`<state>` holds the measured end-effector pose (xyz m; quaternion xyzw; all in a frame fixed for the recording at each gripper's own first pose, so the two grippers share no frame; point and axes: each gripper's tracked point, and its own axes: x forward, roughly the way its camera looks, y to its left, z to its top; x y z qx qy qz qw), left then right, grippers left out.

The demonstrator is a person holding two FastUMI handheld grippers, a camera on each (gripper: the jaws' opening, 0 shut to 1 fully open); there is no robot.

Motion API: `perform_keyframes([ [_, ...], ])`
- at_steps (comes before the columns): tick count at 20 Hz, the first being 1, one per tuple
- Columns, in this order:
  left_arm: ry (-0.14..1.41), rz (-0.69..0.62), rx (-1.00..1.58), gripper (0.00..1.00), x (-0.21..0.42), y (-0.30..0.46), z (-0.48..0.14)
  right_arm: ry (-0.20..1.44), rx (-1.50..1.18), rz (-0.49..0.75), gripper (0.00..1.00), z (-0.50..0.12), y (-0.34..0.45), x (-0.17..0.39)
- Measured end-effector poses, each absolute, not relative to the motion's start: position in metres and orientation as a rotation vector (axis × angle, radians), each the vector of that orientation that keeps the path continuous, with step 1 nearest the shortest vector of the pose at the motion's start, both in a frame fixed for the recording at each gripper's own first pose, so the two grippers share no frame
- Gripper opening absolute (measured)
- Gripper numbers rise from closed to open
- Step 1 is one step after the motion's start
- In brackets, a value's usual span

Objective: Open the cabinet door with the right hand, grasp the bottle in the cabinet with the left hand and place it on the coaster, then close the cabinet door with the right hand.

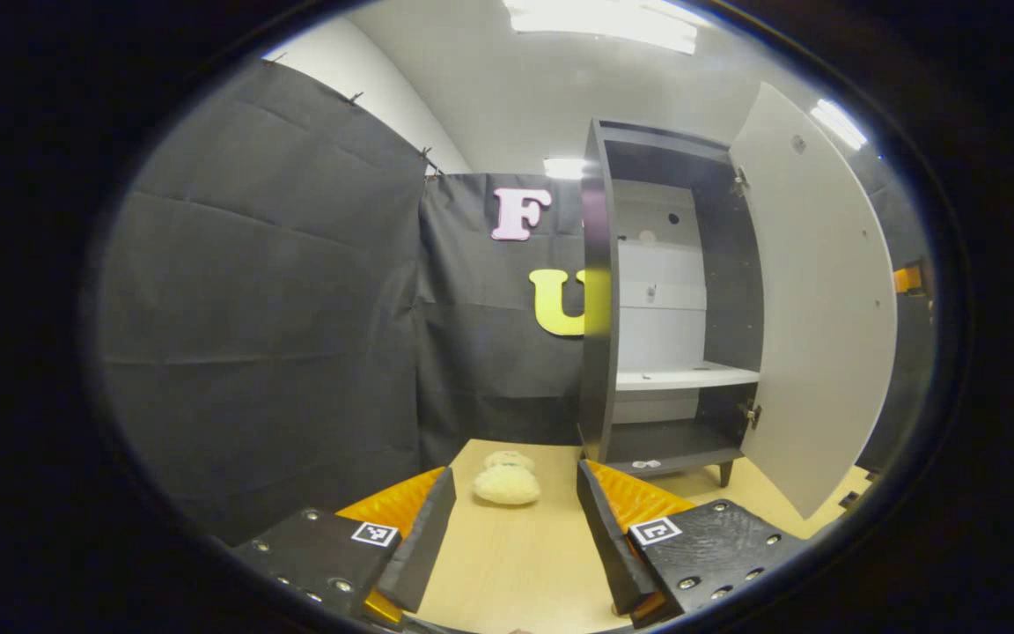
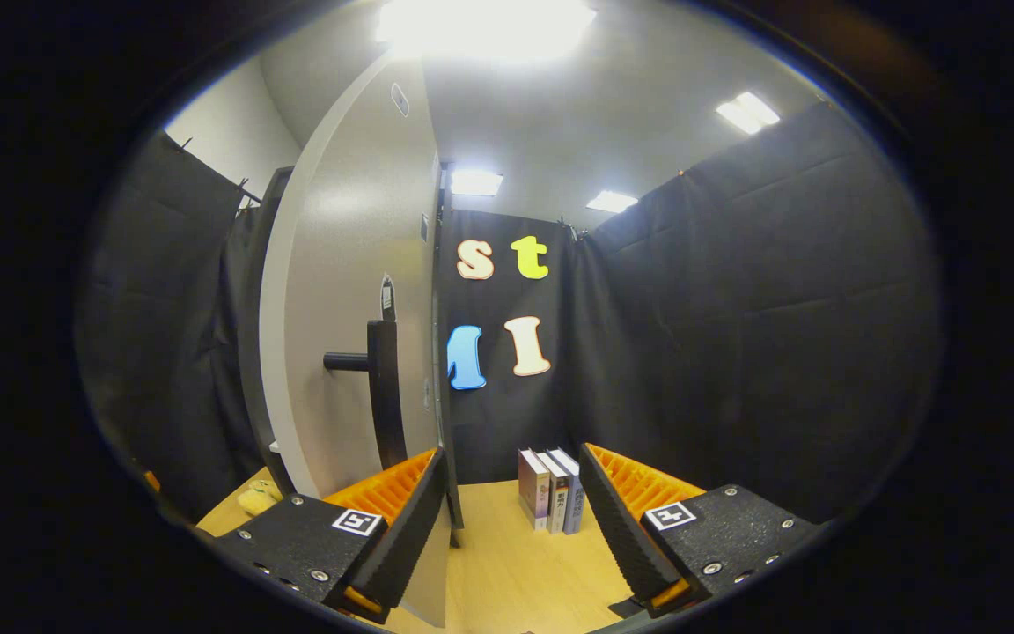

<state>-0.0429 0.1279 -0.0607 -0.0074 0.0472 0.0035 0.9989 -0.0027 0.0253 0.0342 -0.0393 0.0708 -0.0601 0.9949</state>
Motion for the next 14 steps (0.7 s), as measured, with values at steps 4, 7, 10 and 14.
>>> perform_keyframes([
  [4, 0.09, 0.022, -0.011, 0.85, -0.046, 0.144, -0.063, 0.139, -0.086, -0.059, 0.93, 0.031, 0.062, 0.002],
  [7, 0.085, 0.048, 0.001, 0.85, -0.061, 0.172, -0.057, 0.129, -0.099, -0.026, 0.93, 0.03, 0.09, 0.007],
  [10, 0.083, 0.074, 0.012, 0.85, -0.071, 0.186, -0.057, 0.123, -0.109, 0.008, 0.93, 0.028, 0.116, 0.014],
  [14, 0.082, 0.115, 0.023, 0.85, -0.081, 0.206, -0.057, 0.119, -0.085, 0.054, 0.93, 0.021, 0.143, 0.028],
])
